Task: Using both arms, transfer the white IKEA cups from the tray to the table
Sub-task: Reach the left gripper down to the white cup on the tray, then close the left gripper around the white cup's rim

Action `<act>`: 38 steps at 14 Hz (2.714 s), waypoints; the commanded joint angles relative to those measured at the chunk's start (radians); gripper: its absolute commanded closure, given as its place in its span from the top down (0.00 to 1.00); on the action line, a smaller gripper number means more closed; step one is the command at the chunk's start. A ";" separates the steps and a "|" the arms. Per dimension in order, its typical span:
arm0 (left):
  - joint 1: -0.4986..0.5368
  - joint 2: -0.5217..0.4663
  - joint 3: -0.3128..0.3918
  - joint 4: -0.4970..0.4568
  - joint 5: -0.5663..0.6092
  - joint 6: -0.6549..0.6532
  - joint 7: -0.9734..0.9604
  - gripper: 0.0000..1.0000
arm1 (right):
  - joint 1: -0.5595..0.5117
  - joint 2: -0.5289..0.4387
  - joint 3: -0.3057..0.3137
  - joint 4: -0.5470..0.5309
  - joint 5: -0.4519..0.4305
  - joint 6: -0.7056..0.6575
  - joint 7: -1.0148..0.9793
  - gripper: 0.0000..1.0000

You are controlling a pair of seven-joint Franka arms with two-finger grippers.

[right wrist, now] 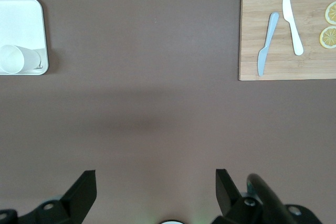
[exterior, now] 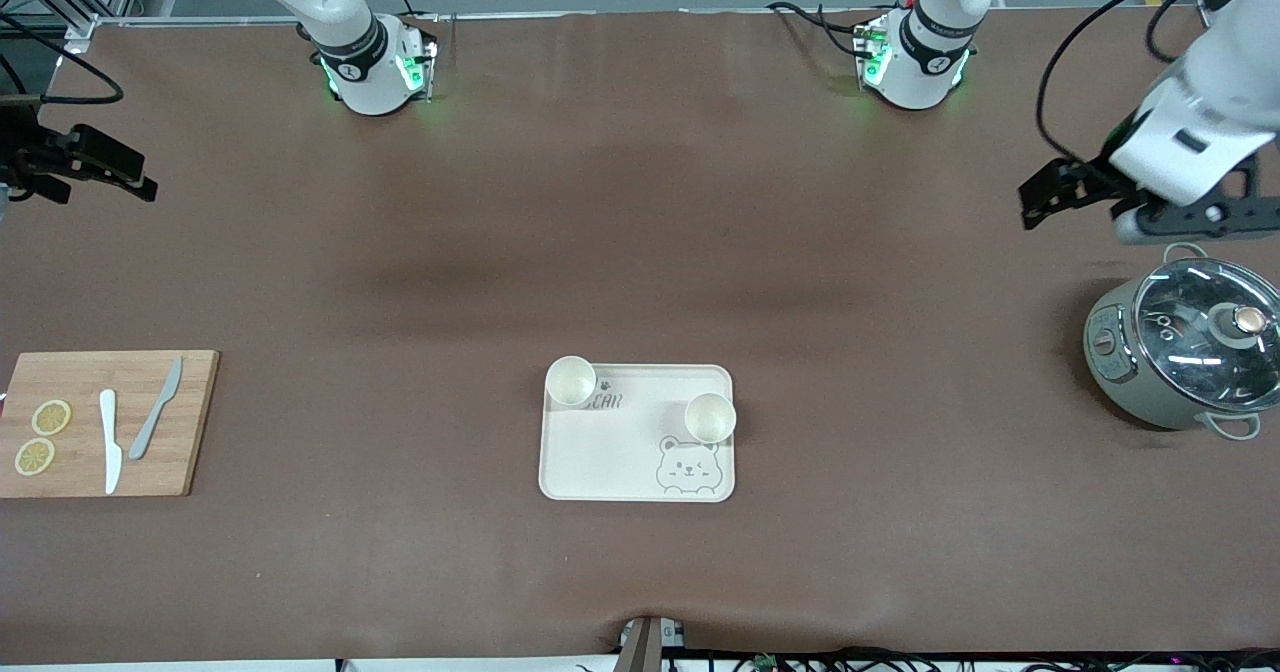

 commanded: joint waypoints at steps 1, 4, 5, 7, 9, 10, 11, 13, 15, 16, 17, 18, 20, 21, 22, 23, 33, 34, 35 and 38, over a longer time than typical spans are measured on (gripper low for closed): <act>-0.012 0.115 -0.069 0.018 -0.008 0.066 -0.103 1.00 | -0.003 -0.007 0.004 0.002 -0.008 -0.006 -0.003 1.00; -0.088 0.239 -0.085 0.000 0.000 0.234 -0.269 1.00 | -0.005 -0.006 0.004 0.002 -0.008 -0.004 -0.003 1.00; -0.119 0.293 -0.085 0.000 0.006 0.292 -0.330 1.00 | -0.006 -0.006 0.004 0.004 -0.008 -0.004 -0.003 1.00; -0.167 0.396 -0.085 0.001 0.012 0.449 -0.444 1.00 | -0.011 -0.004 0.002 0.005 0.015 -0.001 -0.006 1.00; -0.211 0.497 -0.082 0.013 0.014 0.585 -0.531 1.00 | -0.009 0.011 0.002 0.007 0.015 0.000 -0.001 1.00; -0.230 0.549 -0.079 0.024 0.020 0.656 -0.545 1.00 | -0.012 0.013 0.002 0.008 0.015 0.002 -0.006 1.00; -0.239 0.601 -0.076 0.056 0.023 0.703 -0.550 1.00 | -0.012 0.013 0.001 0.008 0.015 0.003 -0.004 1.00; -0.261 0.696 -0.073 0.163 0.028 0.713 -0.584 1.00 | -0.014 0.020 0.001 0.007 0.016 0.008 -0.003 1.00; -0.277 0.758 -0.065 0.231 0.028 0.713 -0.604 0.90 | -0.011 0.043 0.001 0.008 0.018 0.011 -0.001 1.00; -0.278 0.769 -0.063 0.239 0.028 0.713 -0.604 0.88 | -0.011 0.060 0.001 0.008 0.018 0.010 -0.001 1.00; -0.278 0.778 -0.063 0.251 0.028 0.713 -0.602 0.86 | -0.012 0.065 0.002 0.010 0.018 0.011 -0.001 1.00; -0.278 0.798 -0.063 0.268 0.028 0.716 -0.602 0.82 | -0.014 0.069 0.001 0.008 0.021 0.011 -0.001 1.00; -0.291 0.833 -0.063 0.308 0.028 0.718 -0.604 0.76 | -0.014 0.099 0.001 0.010 0.021 0.011 0.000 1.00; -0.296 0.840 -0.063 0.311 0.028 0.719 -0.604 0.72 | -0.014 0.100 0.001 0.010 0.021 0.013 0.000 1.00; -0.299 0.847 -0.063 0.312 0.028 0.719 -0.604 0.68 | -0.014 0.103 0.001 0.011 0.020 0.011 0.000 1.00; -0.307 0.847 -0.063 0.311 0.028 0.719 -0.604 0.67 | -0.014 0.108 0.001 0.011 0.020 0.011 0.000 1.00; -0.317 0.855 -0.063 0.311 0.029 0.724 -0.587 0.00 | -0.077 0.241 -0.001 0.011 0.020 -0.001 -0.006 1.00; -0.316 0.849 -0.063 0.311 0.035 0.722 -0.572 0.00 | -0.081 0.241 -0.001 0.011 0.018 -0.003 -0.007 1.00; -0.311 0.840 -0.063 0.311 0.041 0.719 -0.569 0.00 | -0.086 0.241 -0.001 0.011 0.018 -0.004 -0.009 1.00; -0.285 0.798 -0.065 0.311 0.046 0.696 -0.564 0.00 | -0.088 0.240 0.001 0.017 0.021 -0.004 -0.001 1.00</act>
